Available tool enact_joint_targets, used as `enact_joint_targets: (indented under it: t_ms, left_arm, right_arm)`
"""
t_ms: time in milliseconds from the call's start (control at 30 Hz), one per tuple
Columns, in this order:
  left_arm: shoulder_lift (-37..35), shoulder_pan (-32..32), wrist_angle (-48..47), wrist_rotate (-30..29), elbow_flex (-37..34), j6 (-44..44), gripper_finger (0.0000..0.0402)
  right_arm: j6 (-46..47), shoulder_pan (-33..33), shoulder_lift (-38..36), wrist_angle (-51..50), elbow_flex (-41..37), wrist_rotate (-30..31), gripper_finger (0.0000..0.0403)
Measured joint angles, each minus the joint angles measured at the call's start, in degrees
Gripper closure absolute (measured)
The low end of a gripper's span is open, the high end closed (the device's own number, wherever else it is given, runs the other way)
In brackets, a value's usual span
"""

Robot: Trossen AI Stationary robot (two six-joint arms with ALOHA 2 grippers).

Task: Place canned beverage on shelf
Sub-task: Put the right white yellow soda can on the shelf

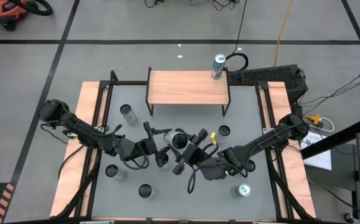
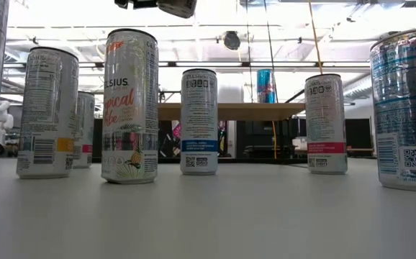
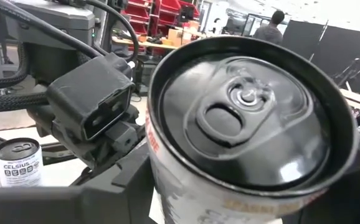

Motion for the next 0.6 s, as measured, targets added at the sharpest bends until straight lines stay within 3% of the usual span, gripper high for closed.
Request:
enact_joint_targets:
  t_ms: [233, 433, 600]
  left_arm:
    - [0.00, -1.67, -0.27, -0.46, 0.00, 0.01, 0.0125]
    - [0.04, -4.19, -0.32, 0.54, 0.00, 0.16, 0.0073]
    - [-1.46, -4.69, -0.40, 0.67, 0.00, -2.40, 0.0049]
  right_arm:
    - [-2.62, 0.04, 0.00, 0.32, 0.00, -1.29, 0.0197]
    - [-6.36, 0.00, -1.29, -0.14, 0.00, -10.46, 0.0198]
    - [-9.94, -0.02, -2.25, -0.65, 0.00, -12.07, 0.0199]
